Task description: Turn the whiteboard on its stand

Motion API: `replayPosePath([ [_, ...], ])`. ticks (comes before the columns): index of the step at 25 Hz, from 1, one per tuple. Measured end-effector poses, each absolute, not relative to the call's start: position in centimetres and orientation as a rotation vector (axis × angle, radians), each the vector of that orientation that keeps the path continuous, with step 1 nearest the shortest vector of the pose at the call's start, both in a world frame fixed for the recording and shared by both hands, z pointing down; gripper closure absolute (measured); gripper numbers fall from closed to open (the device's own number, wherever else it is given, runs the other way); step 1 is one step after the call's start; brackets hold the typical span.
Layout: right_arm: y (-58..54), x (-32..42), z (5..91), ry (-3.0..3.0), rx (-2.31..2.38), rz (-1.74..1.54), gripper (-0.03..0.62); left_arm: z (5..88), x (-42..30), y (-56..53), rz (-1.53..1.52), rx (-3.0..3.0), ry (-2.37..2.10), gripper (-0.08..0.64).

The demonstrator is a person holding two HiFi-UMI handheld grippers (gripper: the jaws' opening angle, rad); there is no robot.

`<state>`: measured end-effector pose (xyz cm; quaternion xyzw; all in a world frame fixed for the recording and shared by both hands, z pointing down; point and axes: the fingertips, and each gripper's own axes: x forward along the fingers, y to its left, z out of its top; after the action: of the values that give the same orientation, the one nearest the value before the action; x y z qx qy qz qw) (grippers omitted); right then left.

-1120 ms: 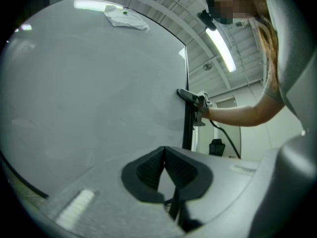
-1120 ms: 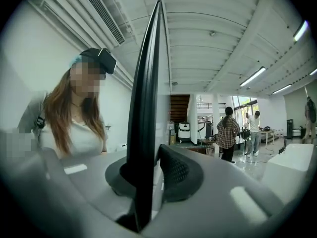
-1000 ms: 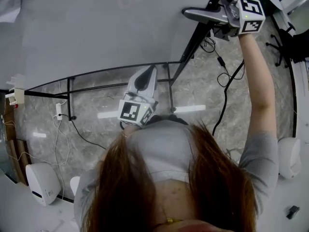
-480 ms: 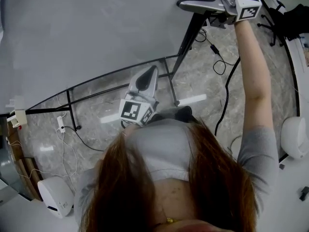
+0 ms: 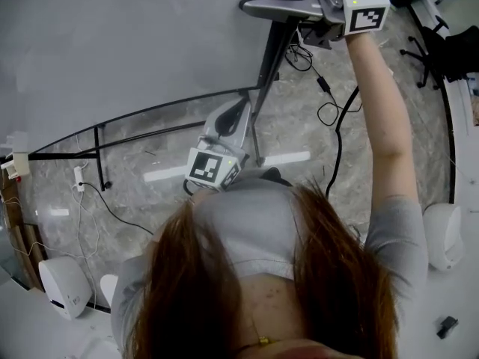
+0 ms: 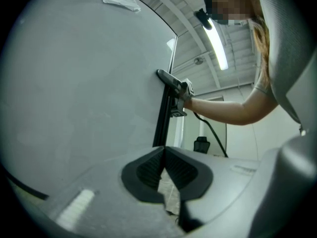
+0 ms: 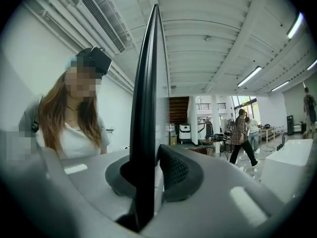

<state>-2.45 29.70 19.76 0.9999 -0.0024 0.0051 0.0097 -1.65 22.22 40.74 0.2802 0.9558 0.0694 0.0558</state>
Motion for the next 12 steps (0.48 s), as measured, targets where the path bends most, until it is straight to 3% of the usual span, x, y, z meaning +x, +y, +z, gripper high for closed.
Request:
replayPosePath([
  [12,29.3,-5.7,20.0,-0.002,3.182,0.031,0.54,40.8,-7.7,21.9,0.207,1.024,2.861,0.563],
])
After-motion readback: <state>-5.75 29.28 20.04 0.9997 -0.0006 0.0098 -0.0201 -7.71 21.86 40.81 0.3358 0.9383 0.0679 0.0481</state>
